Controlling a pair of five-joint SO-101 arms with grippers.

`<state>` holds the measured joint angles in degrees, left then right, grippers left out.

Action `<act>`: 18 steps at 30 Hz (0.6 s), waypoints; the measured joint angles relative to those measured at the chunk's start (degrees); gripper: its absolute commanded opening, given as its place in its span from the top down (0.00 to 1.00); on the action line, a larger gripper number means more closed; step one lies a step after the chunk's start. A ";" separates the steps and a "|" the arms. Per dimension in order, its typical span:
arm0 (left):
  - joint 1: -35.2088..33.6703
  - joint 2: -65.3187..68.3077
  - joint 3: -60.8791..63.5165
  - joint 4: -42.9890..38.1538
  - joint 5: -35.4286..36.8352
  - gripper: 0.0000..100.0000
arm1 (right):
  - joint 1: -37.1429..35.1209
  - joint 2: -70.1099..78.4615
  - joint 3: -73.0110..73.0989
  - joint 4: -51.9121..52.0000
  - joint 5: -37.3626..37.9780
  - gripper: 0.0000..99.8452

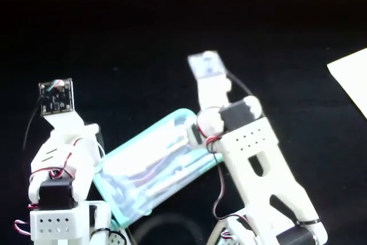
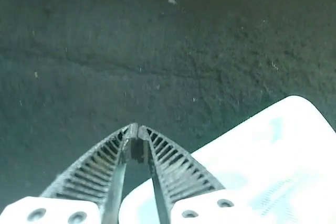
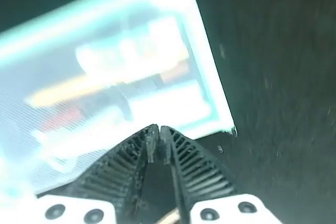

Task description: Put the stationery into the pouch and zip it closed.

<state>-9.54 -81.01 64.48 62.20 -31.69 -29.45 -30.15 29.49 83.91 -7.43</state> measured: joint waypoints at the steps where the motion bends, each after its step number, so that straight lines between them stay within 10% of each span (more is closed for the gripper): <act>1: 0.00 -0.18 -0.26 1.93 0.44 0.99 | 1.32 -0.97 2.02 -0.35 0.35 0.99; 11: 0.18 -21.10 -9.49 29.63 0.88 0.99 | 21.27 -31.03 22.42 -9.05 0.79 0.99; 18: 0.18 -21.89 -6.95 27.69 0.88 0.99 | 22.33 -62.86 49.49 -23.74 10.46 0.99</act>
<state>-9.36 -102.90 57.54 89.89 -30.81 -7.12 -93.01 78.99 60.18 3.03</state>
